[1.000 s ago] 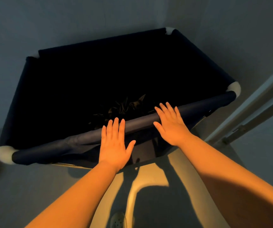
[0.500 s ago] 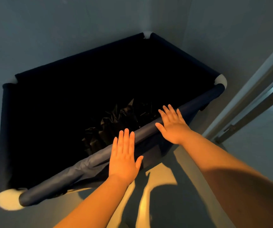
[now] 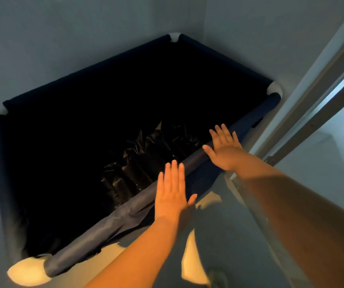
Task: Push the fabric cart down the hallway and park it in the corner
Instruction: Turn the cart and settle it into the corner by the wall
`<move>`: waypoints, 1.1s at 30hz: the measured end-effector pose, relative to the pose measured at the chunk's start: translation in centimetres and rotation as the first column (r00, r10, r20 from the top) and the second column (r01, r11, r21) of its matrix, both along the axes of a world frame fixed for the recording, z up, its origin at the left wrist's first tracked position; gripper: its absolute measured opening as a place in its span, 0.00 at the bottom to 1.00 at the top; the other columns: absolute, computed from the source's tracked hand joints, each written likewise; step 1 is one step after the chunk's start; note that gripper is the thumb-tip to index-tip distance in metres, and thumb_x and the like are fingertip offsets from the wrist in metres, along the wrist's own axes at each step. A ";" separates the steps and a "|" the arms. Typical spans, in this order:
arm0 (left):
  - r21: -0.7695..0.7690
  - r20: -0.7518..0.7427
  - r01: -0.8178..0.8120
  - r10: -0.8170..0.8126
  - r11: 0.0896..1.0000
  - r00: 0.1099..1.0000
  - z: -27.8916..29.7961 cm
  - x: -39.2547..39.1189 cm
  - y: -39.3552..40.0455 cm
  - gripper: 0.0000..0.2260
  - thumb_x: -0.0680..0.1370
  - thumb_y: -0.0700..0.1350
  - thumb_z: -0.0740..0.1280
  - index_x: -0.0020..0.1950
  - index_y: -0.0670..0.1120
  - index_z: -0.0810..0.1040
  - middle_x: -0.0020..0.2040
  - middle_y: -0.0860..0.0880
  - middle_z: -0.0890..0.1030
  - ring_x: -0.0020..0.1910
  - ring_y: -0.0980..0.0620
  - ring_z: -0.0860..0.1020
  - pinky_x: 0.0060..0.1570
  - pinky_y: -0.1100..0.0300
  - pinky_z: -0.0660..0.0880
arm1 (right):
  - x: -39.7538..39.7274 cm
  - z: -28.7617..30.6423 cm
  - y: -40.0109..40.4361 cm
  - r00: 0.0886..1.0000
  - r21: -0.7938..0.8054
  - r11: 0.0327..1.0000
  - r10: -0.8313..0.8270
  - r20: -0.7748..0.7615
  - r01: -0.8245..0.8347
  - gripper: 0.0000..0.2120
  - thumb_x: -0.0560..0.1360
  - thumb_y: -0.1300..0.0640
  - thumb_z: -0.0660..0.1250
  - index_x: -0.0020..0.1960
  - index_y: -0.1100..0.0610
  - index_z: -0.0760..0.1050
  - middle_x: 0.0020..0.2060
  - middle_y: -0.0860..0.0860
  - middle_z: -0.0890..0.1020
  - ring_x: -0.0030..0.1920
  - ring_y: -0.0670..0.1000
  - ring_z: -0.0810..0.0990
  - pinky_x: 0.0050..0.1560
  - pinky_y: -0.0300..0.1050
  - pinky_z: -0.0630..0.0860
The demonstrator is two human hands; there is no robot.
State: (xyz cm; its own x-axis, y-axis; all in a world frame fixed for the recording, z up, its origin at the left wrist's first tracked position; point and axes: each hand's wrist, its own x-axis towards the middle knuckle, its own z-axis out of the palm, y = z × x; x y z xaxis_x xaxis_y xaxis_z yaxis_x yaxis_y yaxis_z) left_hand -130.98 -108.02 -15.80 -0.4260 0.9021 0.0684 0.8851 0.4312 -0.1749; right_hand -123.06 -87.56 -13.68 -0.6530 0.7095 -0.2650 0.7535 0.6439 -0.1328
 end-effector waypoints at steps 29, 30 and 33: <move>-0.072 0.089 0.147 -0.140 0.987 0.986 0.7 -16.5 3.7 0.40 0.75 0.66 0.46 0.68 0.45 0.23 0.72 0.45 0.30 0.71 0.44 0.29 0.68 0.48 0.28 | -9.6 -1.3 2.1 0.992 0.171 0.981 0.101 -0.074 -0.087 0.34 0.76 0.39 0.43 0.74 0.53 0.35 0.76 0.52 0.40 0.74 0.54 0.34 0.67 0.58 0.27; -0.063 0.095 0.152 -0.146 0.986 0.985 0.6 -16.5 3.7 0.40 0.75 0.66 0.46 0.68 0.45 0.23 0.72 0.45 0.29 0.71 0.44 0.29 0.68 0.48 0.27 | -9.5 -1.4 2.2 0.992 0.177 0.981 0.098 -0.075 -0.084 0.34 0.76 0.39 0.43 0.74 0.53 0.35 0.76 0.52 0.41 0.74 0.54 0.34 0.67 0.57 0.27; -0.054 0.113 0.174 -0.167 0.983 0.979 0.7 -16.5 3.9 0.40 0.75 0.66 0.45 0.68 0.45 0.22 0.70 0.46 0.25 0.70 0.45 0.26 0.67 0.49 0.26 | -9.5 -1.6 2.6 0.994 0.182 0.981 0.083 -0.066 -0.070 0.34 0.75 0.38 0.43 0.74 0.52 0.36 0.77 0.52 0.42 0.75 0.53 0.35 0.67 0.57 0.28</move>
